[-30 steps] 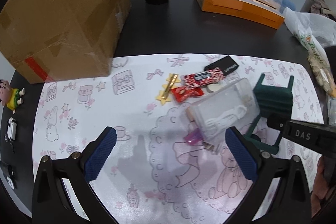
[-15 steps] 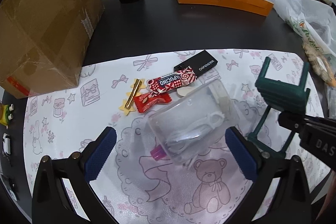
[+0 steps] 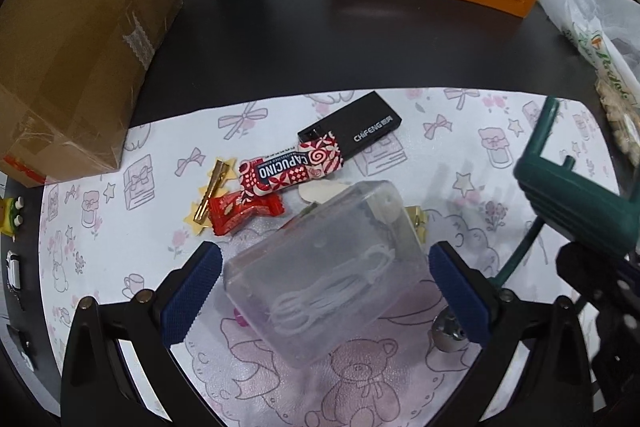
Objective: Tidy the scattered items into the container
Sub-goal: 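Close the right gripper on the green chair while the left grasps the clear case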
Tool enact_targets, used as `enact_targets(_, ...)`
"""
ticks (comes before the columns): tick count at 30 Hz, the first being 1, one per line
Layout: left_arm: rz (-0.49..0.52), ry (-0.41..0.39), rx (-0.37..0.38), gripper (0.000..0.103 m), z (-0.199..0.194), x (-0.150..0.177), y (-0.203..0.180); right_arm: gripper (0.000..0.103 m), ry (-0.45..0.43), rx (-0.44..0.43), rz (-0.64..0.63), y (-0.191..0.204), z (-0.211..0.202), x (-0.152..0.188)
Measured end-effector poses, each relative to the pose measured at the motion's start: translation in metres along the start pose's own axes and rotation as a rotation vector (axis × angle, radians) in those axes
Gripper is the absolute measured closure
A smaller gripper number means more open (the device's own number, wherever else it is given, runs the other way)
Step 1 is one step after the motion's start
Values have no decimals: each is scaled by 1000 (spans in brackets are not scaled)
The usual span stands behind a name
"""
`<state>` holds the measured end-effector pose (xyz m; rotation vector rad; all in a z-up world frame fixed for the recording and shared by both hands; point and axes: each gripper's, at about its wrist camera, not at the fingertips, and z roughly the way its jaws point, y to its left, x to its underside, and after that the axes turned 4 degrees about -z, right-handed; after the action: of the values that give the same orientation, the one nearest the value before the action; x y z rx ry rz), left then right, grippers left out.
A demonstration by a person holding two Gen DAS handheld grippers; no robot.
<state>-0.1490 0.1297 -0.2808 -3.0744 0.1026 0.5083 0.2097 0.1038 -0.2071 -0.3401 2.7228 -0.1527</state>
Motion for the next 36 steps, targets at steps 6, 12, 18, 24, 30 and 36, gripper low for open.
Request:
enact_targets(6,-46,-5,31,28,1,2,5,85,-2,-3,8,-2,-1,0)
enact_targets(12,-51,-30,41,58,-12,0,9,85,-8,1,0,1,-2,1)
enact_targets(18,-87,-16,87,73,-14,1,25,85,-11,1,-2,2,-2,2)
enact_targets(24,-112,-62,125,74,-27,11,47,85,-17,3,-5,4,-4,2)
enact_targets(30,-133,-112,144,74,-52,19,70,85,-23,5,-17,10,-5,2)
enact_targets(36,-142,-129,139,74,-69,19,81,85,-28,-2,-32,18,-7,3)
